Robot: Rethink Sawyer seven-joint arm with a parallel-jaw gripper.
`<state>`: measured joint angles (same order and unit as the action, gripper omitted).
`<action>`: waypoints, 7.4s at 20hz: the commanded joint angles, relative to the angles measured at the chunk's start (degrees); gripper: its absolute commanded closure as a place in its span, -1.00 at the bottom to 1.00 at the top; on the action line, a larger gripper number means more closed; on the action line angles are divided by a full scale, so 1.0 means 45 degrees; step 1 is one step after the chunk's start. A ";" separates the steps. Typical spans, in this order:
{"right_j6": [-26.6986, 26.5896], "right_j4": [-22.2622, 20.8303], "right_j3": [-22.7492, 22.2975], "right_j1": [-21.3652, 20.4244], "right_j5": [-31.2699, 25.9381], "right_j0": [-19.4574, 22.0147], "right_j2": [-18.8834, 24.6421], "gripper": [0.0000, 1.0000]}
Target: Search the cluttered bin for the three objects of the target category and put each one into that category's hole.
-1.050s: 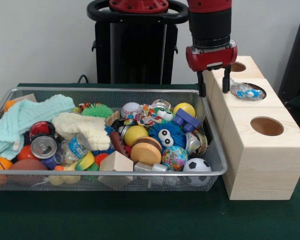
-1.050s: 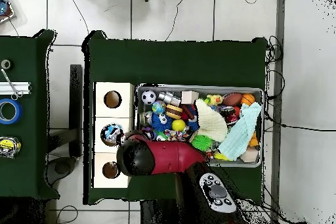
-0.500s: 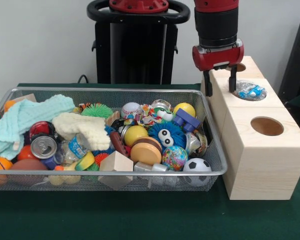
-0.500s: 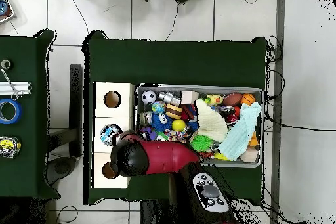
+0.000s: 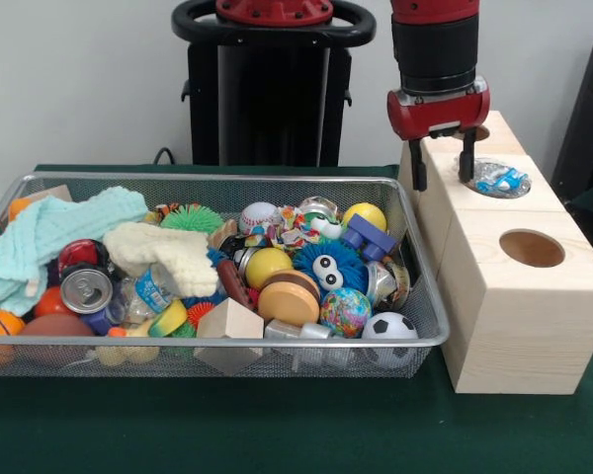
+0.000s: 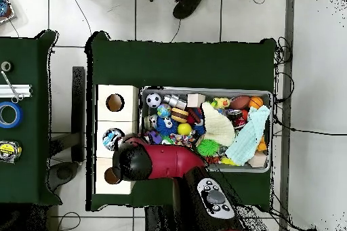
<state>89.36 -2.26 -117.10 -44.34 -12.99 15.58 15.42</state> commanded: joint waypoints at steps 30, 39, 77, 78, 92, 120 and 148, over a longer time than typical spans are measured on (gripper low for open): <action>-0.1364 0.0183 0.3939 -0.1875 -0.7353 0.2080 0.1122 -1.00; -0.2391 -0.0274 0.4570 -0.1319 -0.8115 0.4260 0.2024 -1.00; -0.0573 -0.2751 0.2517 0.1300 -0.1452 1.0422 0.3160 -1.00; -0.0472 -0.2744 0.2667 0.1431 -0.1446 1.0405 0.3151 -1.00; 0.0532 -0.3792 0.3241 0.3450 0.0673 1.0059 0.3176 -1.00; 0.2925 -0.2556 0.2327 0.5599 0.4336 0.8526 0.1446 -1.00; 0.1260 -0.2307 0.5549 0.6050 0.3968 0.8582 0.1227 -1.00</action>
<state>89.41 -12.28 -101.70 -24.10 6.57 53.56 22.35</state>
